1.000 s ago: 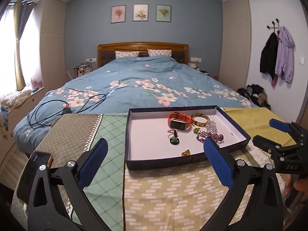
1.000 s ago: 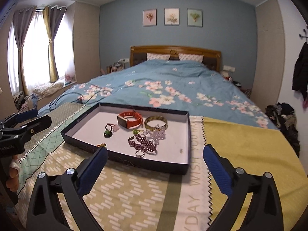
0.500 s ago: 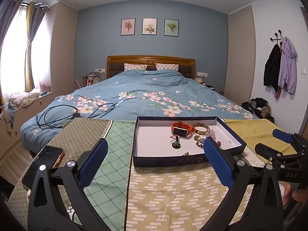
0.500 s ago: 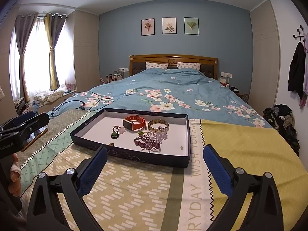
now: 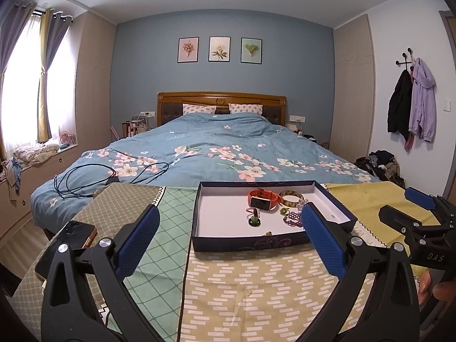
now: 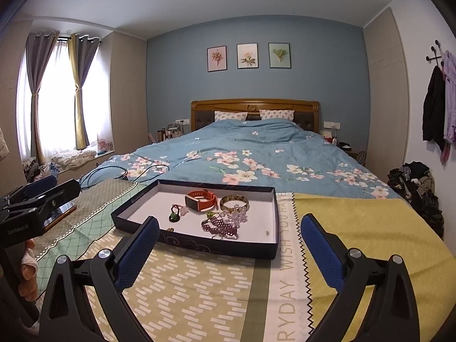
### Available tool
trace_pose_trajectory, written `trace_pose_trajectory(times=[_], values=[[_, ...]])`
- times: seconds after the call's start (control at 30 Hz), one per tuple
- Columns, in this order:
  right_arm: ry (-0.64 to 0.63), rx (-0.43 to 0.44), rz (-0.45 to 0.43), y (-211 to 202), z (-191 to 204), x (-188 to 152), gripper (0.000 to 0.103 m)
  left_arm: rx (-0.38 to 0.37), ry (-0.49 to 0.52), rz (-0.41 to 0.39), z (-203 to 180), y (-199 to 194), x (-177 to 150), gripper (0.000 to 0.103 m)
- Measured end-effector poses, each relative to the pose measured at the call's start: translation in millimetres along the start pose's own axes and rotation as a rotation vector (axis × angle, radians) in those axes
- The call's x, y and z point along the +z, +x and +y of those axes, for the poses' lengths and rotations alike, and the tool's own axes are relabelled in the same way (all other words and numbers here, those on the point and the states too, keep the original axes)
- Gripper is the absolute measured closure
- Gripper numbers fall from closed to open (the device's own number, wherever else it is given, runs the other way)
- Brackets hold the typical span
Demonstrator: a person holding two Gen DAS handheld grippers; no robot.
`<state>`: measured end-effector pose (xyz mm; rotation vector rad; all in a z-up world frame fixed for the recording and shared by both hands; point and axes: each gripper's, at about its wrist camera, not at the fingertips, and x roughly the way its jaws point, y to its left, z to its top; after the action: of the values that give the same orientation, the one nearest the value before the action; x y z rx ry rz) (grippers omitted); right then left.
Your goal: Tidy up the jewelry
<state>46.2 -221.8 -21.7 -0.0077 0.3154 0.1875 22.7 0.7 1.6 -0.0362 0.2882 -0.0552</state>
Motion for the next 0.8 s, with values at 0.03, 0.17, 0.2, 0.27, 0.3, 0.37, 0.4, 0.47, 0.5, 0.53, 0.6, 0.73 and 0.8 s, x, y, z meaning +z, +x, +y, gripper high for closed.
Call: trace_pose_trajectory(times=[0.03,0.17,0.2,0.27,0.3,0.37,0.4,0.47,0.5,0.53,0.6,0.73,0.8], values=[[0.000,0.002,-0.003,-0.6,-0.3,0.2,0.007,-0.006,-0.005,-0.002,-0.1,-0.8,0.7,0.005],[0.003,-0.003,-0.015,-4.4,-1.3,0.4,0.007,-0.009,-0.012,-0.010,-0.9,-2.8,2.5,0.005],[0.004,-0.005,-0.024,-5.5,-1.5,0.9,0.007,-0.005,-0.013,-0.011,-1.1,-3.3,2.6,0.005],[0.003,-0.005,-0.028,-6.3,-1.2,1.7,0.007,-0.007,-0.017,-0.012,-0.3,-3.6,2.5,0.005],[0.004,-0.005,-0.032,-6.9,-1.4,1.6,0.007,-0.007,-0.019,-0.012,0.2,-4.0,2.4,0.005],[0.004,-0.005,-0.032,-7.5,-1.5,2.0,0.007,-0.008,-0.023,-0.015,0.7,-4.9,2.2,0.005],[0.003,-0.005,-0.036,-7.7,-1.6,2.1,0.007,-0.008,-0.023,-0.017,0.6,-4.8,2.2,0.005],[-0.001,-0.007,-0.036,-8.1,-1.1,2.1,0.007,-0.008,-0.024,-0.018,1.0,-5.8,1.9,0.005],[-0.002,-0.009,-0.040,-8.7,-1.0,2.1,0.007,-0.008,-0.025,-0.021,0.9,-6.3,1.6,0.005],[-0.002,-0.009,-0.041,-7.8,-1.0,1.8,0.007,-0.007,-0.025,-0.021,1.2,-5.4,1.6,0.005],[0.000,-0.010,-0.045,-8.3,-1.4,1.5,0.007,-0.008,-0.023,-0.021,1.1,-5.0,1.4,0.005],[0.001,-0.013,-0.051,-9.9,-1.5,0.8,0.007,-0.005,-0.019,-0.032,-0.2,-7.3,0.2,0.005],[0.002,-0.012,-0.056,-11.3,-2.0,0.6,0.007,-0.005,-0.019,-0.034,-0.5,-7.4,0.1,0.005]])
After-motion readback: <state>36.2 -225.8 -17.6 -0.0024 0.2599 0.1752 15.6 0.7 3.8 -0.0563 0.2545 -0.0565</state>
